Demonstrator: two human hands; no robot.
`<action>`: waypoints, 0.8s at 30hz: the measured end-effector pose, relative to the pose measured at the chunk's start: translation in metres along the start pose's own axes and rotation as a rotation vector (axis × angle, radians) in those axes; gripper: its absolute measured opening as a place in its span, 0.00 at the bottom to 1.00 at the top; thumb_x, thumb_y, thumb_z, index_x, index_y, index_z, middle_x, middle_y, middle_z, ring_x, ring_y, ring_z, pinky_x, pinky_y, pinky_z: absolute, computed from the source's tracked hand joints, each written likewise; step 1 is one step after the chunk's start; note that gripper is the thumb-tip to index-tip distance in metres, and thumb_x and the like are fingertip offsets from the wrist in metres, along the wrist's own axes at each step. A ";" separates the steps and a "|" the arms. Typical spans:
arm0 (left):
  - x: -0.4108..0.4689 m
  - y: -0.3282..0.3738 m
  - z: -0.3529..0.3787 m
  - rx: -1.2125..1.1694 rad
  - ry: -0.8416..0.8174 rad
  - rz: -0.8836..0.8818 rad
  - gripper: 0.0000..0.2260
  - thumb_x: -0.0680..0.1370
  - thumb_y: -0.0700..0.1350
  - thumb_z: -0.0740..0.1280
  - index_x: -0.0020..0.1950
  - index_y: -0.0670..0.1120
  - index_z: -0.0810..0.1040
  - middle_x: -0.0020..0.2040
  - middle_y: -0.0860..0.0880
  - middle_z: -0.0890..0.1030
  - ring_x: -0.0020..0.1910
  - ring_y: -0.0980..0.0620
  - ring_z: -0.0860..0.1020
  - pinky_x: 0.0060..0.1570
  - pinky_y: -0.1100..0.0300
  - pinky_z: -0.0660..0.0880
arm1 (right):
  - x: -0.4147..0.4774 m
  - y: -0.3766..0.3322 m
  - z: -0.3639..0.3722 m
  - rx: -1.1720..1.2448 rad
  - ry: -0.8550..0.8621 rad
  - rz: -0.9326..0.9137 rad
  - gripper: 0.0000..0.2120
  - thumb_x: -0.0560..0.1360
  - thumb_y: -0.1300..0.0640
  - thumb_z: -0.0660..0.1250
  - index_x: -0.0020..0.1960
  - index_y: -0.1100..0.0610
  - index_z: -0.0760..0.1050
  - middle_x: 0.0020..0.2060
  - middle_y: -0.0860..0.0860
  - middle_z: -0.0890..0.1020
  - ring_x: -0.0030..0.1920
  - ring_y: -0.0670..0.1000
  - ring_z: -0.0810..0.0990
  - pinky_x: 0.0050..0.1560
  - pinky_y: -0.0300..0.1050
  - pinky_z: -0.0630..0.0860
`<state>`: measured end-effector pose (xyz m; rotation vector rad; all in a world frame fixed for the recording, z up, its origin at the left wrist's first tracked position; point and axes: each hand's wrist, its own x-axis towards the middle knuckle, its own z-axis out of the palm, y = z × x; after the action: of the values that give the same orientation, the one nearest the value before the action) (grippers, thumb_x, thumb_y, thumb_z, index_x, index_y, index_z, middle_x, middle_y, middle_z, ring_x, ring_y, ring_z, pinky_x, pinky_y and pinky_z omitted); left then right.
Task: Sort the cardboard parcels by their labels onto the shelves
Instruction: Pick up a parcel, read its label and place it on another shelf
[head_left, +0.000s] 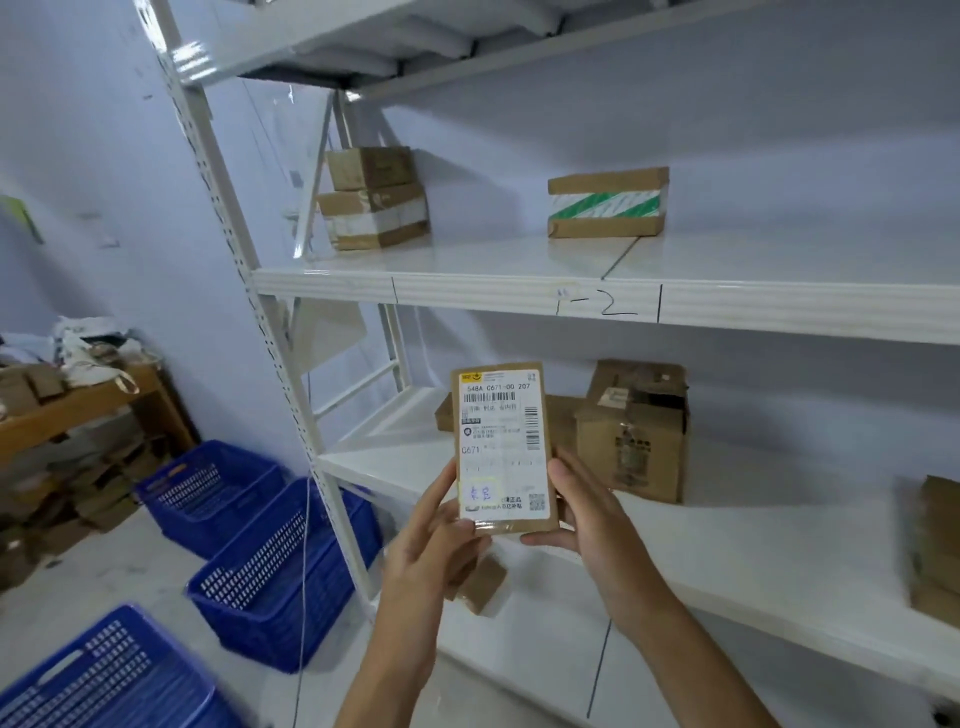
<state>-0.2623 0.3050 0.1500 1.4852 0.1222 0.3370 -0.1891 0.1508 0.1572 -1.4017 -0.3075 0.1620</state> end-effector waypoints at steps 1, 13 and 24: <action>0.002 0.003 -0.013 -0.002 0.000 0.003 0.22 0.83 0.39 0.62 0.73 0.59 0.75 0.61 0.51 0.87 0.63 0.47 0.83 0.64 0.50 0.81 | 0.002 0.000 0.012 -0.004 -0.006 -0.010 0.14 0.86 0.51 0.57 0.64 0.37 0.77 0.58 0.44 0.87 0.57 0.48 0.86 0.50 0.50 0.85; 0.048 0.022 -0.082 0.020 0.011 0.035 0.22 0.83 0.40 0.62 0.71 0.63 0.75 0.60 0.54 0.87 0.64 0.51 0.83 0.65 0.52 0.78 | 0.043 -0.013 0.082 -0.119 -0.026 -0.097 0.15 0.86 0.50 0.57 0.63 0.34 0.77 0.54 0.35 0.86 0.56 0.40 0.84 0.51 0.43 0.84; 0.130 0.018 -0.077 0.031 -0.004 0.066 0.22 0.84 0.40 0.62 0.73 0.62 0.75 0.61 0.54 0.86 0.63 0.52 0.83 0.66 0.47 0.78 | 0.107 -0.011 0.077 -0.198 0.013 -0.205 0.19 0.85 0.55 0.58 0.65 0.30 0.71 0.51 0.26 0.83 0.57 0.34 0.82 0.51 0.34 0.81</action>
<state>-0.1636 0.4179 0.1771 1.5233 0.0756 0.3872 -0.1119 0.2531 0.1908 -1.5559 -0.4642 -0.0476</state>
